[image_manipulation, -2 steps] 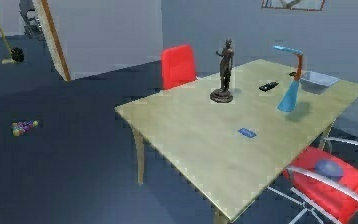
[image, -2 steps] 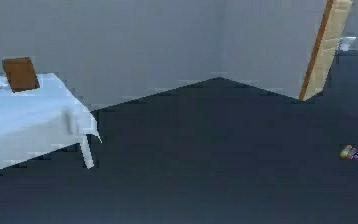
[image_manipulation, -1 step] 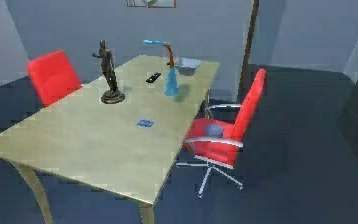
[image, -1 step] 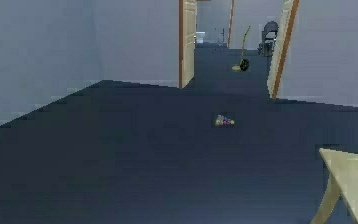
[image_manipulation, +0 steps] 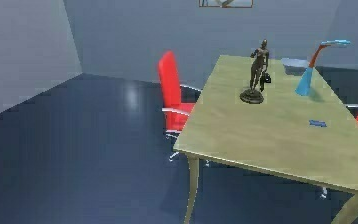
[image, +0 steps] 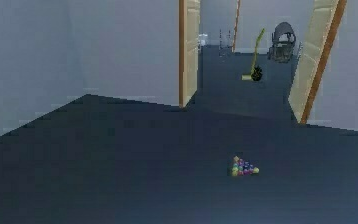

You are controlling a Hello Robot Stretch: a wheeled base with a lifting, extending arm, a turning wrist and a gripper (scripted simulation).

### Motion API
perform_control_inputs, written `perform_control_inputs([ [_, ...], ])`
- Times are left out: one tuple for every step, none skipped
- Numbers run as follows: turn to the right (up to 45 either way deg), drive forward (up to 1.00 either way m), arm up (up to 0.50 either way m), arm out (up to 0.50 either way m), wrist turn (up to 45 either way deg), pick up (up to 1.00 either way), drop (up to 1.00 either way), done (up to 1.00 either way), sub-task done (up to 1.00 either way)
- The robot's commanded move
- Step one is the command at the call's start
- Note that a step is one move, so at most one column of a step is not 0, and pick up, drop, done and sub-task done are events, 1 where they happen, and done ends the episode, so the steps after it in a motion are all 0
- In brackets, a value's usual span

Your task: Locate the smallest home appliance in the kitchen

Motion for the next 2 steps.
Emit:
perform_control_inputs([
  [3.0, 0.00, 0.00, 0.00, 0.0, 0.00, 0.00, 0.00, 0.00],
  [0.0, 1.00, 0.00, 0.00, 0.0, 0.00, 0.00, 0.00, 0.00],
])
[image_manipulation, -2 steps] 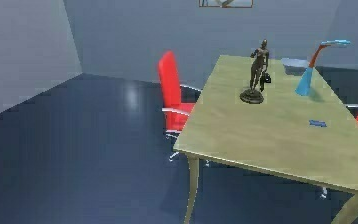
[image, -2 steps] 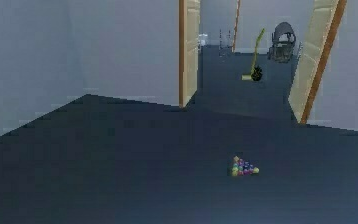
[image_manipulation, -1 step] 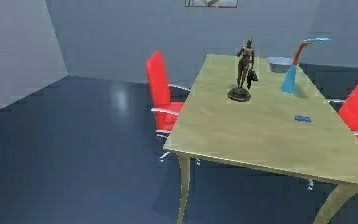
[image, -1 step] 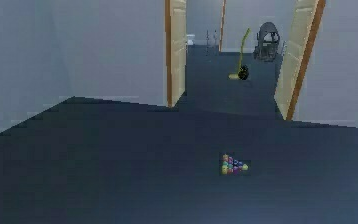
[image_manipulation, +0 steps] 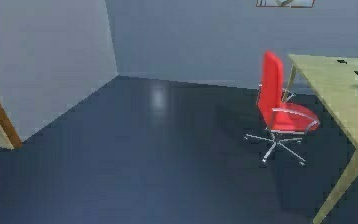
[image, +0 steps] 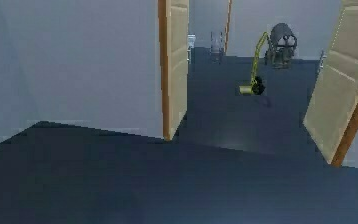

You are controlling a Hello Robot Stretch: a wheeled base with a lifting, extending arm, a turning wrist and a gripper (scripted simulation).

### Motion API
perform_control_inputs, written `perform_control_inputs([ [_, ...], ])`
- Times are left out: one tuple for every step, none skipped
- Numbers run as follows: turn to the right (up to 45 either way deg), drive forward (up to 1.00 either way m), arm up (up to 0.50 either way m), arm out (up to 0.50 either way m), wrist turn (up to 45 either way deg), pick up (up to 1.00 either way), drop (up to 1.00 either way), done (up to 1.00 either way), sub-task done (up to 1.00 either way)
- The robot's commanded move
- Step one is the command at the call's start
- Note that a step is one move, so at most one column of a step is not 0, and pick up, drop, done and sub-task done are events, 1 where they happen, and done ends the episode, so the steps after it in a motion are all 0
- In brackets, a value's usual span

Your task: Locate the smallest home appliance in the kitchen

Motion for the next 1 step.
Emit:
perform_control_inputs([
  [0.0, 0.50, 0.00, 0.00, 0.0, 0.00, 0.00, 0.00, 0.00],
])
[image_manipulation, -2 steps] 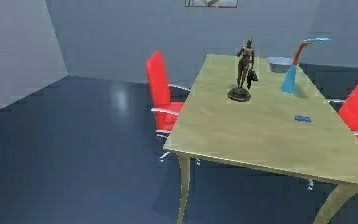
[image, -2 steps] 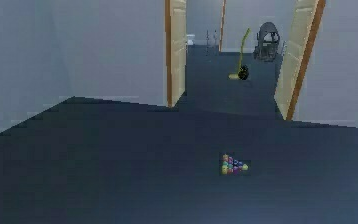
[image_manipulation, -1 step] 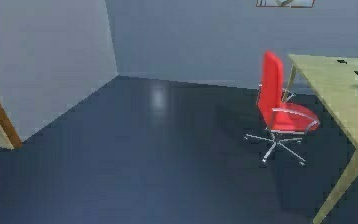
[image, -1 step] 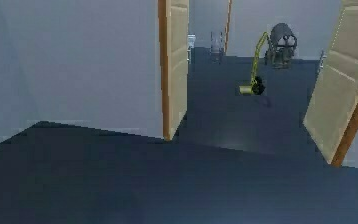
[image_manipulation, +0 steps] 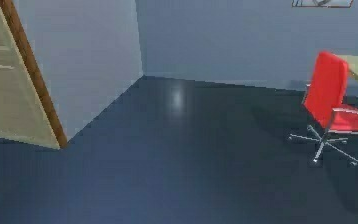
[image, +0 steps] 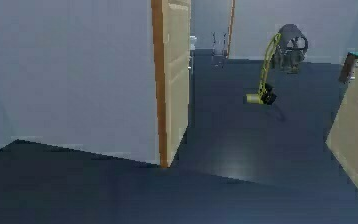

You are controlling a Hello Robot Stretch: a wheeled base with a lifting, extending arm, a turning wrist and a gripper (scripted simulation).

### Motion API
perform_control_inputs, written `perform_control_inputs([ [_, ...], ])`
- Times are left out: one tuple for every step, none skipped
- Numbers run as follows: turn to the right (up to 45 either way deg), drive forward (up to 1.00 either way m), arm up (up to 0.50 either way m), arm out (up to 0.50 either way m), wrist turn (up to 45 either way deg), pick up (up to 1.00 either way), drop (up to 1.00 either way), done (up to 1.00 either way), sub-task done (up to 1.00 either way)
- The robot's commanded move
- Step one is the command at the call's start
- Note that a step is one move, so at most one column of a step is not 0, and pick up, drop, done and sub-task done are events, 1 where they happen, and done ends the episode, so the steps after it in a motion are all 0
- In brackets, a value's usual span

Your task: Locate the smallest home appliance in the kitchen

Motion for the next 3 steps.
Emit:
perform_control_inputs([
  [18.0, 0.00, 0.00, 0.00, 0.0, 0.00, 0.00, 0.00, 0.00],
  [0.0, 0.90, 0.00, 0.00, 0.0, 0.00, 0.00, 0.00, 0.00],
  [18.0, 0.00, 0.00, 0.00, 0.0, 0.00, 0.00, 0.00, 0.00],
])
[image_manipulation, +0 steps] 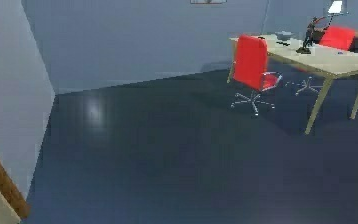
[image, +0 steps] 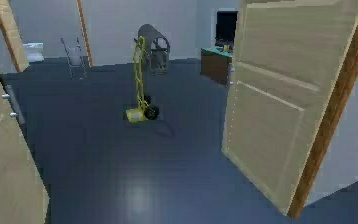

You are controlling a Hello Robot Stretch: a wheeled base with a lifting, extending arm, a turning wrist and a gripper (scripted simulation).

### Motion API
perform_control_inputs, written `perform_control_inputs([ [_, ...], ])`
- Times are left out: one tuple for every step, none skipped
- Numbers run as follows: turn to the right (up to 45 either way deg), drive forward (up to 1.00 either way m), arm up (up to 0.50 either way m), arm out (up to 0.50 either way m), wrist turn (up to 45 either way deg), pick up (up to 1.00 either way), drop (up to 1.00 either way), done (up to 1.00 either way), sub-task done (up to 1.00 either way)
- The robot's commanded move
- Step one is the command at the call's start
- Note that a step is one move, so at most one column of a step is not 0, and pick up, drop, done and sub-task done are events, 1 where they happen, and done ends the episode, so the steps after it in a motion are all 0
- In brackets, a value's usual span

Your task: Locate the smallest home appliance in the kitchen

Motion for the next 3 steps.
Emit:
perform_control_inputs([
  [0.0, 1.00, 0.00, 0.00, 0.0, 0.00, 0.00, 0.00, 0.00],
  [0.0, 0.90, 0.00, 0.00, 0.0, 0.00, 0.00, 0.00, 0.00],
  [12.0, 0.00, 0.00, 0.00, 0.0, 0.00, 0.00, 0.00, 0.00],
])
